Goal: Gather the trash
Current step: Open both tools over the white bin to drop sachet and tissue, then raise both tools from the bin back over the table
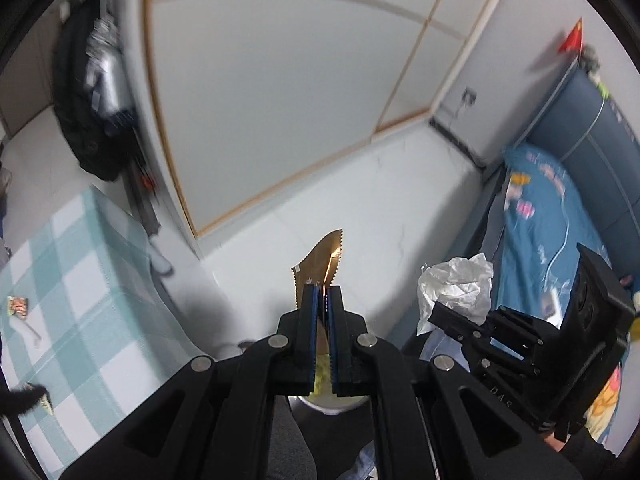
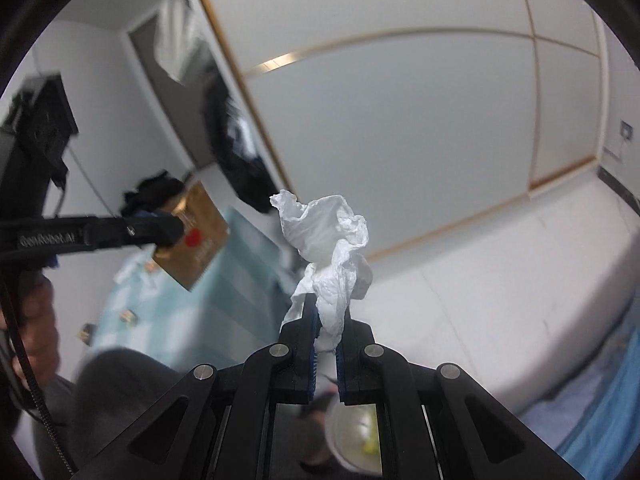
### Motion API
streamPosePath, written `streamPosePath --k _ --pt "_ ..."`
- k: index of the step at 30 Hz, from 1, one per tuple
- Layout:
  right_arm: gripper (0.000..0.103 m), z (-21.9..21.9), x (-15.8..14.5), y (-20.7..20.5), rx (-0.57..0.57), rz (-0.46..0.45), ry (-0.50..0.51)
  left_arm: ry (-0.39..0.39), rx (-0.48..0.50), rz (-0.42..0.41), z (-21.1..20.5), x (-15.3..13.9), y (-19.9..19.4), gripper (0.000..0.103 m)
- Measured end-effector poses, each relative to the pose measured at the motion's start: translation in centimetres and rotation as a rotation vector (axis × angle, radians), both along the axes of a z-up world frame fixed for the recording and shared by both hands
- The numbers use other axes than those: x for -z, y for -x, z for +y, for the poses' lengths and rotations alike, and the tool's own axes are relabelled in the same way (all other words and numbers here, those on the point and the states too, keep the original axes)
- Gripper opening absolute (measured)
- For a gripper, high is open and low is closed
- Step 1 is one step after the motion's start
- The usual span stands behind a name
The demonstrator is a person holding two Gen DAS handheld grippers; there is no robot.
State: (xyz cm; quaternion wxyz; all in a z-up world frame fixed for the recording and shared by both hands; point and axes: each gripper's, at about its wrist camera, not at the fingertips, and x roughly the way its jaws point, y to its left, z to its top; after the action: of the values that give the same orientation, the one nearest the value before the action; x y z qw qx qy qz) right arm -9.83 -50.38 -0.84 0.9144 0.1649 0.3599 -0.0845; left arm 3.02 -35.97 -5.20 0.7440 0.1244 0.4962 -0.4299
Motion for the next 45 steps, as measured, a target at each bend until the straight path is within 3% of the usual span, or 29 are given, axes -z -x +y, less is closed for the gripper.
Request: streamPosePath --k 12,17,22,29,35,39,43,45 --pt "0.006 -2.3 10.3 0.1 0.078 0.212 -0.185 -0.228 0.152 0.338 -6.0 8.6 0.1 0.001" --pt "0.007 -2.6 12.6 0.7 0.106 0.253 -0.235 -0.331 0.169 0.502 -6.8 13.4 -0.4 0.001" --pt "0.007 -3.1 15.0 0.5 0.144 0.297 -0.29 -0.479 0.26 0.479 -8.6 16.5 0.9 0.001" --pt "0.007 -3.6 17.5 -0.3 0.181 0.348 -0.342 -0.572 0.317 0.483 -9.4 18.9 2.0 0.002" --pt "0.011 -3.9 18.7 -0.5 0.198 0.398 -0.346 -0.572 0.29 0.571 -9.5 20.1 1.2 0.009" --pt "0.038 -3.4 18.7 -0.3 0.201 0.406 -0.334 -0.574 0.288 0.601 -9.4 20.8 1.2 0.013" --pt "0.042 -3.4 18.5 0.0 0.216 0.403 -0.326 -0.567 0.285 0.612 -9.4 20.9 1.2 0.014" --pt "0.042 -3.2 18.3 0.1 0.214 0.406 -0.319 -0.557 0.278 0.616 -9.2 21.1 1.0 0.019"
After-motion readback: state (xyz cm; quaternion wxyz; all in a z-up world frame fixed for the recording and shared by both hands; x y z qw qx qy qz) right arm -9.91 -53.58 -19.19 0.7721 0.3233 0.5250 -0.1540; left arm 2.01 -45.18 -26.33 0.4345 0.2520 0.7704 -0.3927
